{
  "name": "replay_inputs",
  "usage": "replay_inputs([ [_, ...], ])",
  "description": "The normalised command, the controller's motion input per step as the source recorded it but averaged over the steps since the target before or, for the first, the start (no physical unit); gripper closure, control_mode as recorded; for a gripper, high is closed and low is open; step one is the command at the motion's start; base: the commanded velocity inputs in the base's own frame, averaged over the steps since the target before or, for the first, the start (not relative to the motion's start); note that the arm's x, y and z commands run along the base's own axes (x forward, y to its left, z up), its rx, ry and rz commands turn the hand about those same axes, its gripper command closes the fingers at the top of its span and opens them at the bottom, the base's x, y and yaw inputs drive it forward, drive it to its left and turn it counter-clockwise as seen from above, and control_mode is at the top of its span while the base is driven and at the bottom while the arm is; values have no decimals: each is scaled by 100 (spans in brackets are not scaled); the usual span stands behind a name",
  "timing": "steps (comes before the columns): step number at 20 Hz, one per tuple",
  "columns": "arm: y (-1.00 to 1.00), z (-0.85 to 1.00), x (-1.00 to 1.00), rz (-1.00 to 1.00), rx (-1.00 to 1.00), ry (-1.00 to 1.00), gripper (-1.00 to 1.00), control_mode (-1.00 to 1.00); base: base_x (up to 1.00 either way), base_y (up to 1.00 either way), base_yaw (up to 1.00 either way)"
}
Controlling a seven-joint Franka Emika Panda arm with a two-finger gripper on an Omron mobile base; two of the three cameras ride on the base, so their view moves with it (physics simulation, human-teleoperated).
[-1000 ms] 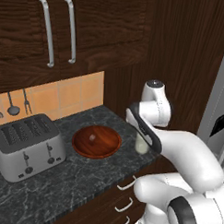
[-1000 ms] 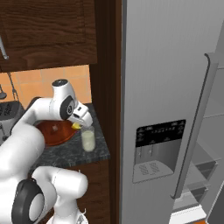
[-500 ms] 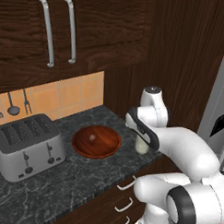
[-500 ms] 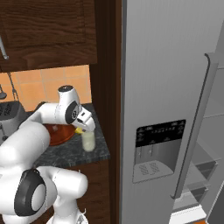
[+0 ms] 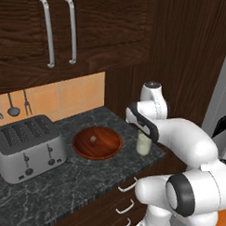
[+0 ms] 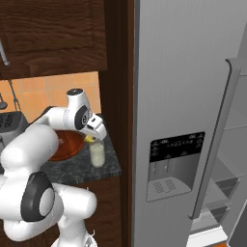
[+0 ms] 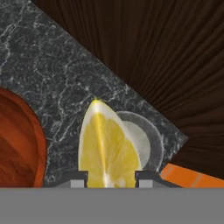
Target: Grab a lemon wedge from the fridge and one ice cube from the ice bowl, and put them in the glass of lemonade.
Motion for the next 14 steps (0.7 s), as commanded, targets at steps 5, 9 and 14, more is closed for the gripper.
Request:
replay_inputs([
  [5, -19, -25, 0, 0, 0, -5, 100, -100, 0, 0, 0],
  [9, -3, 0, -5, 0, 0, -6, 100, -100, 0, 0, 0],
  [14, 0, 0, 0, 0, 0, 0, 100, -100, 0, 0, 0],
])
